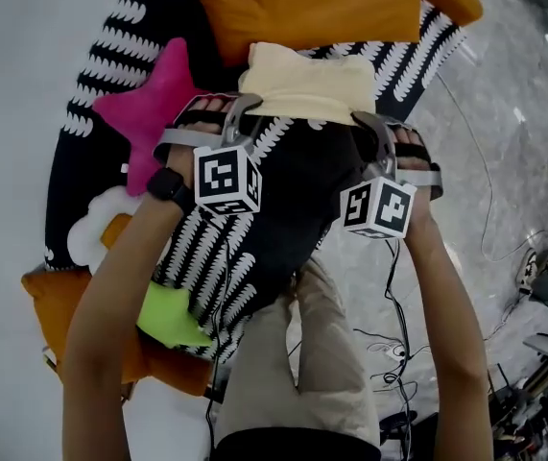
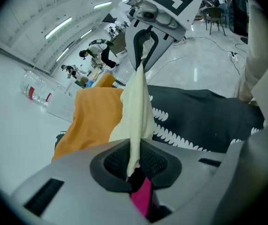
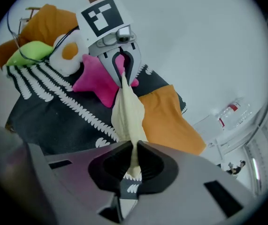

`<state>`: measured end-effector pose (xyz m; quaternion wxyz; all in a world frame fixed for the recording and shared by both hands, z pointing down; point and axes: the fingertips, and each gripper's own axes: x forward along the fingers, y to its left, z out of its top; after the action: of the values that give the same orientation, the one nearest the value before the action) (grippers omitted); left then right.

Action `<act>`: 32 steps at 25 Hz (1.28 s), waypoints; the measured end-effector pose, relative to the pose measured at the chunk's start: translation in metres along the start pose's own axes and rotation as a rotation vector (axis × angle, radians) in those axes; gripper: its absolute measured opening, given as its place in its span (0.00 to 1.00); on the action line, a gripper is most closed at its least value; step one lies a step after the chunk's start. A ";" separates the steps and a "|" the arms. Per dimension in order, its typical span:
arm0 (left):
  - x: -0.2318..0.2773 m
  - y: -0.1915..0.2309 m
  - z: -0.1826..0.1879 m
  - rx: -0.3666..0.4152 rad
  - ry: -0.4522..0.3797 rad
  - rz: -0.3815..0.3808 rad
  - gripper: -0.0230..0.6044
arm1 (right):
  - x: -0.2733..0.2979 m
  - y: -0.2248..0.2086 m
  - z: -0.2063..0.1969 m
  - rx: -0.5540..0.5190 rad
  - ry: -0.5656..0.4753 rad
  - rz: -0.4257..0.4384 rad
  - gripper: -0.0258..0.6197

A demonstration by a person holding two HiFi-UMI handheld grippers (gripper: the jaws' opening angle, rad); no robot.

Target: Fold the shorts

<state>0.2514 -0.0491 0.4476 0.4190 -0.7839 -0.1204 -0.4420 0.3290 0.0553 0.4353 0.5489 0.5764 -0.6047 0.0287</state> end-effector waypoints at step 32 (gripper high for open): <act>-0.096 -0.322 -0.183 -0.137 0.143 -0.467 0.55 | -0.068 0.362 0.091 0.266 -0.111 0.732 0.48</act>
<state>-0.0926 0.0284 0.5964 0.2589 -0.7281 -0.2384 -0.5882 -0.0101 0.1604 0.5679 0.3893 0.3894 -0.7901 0.2693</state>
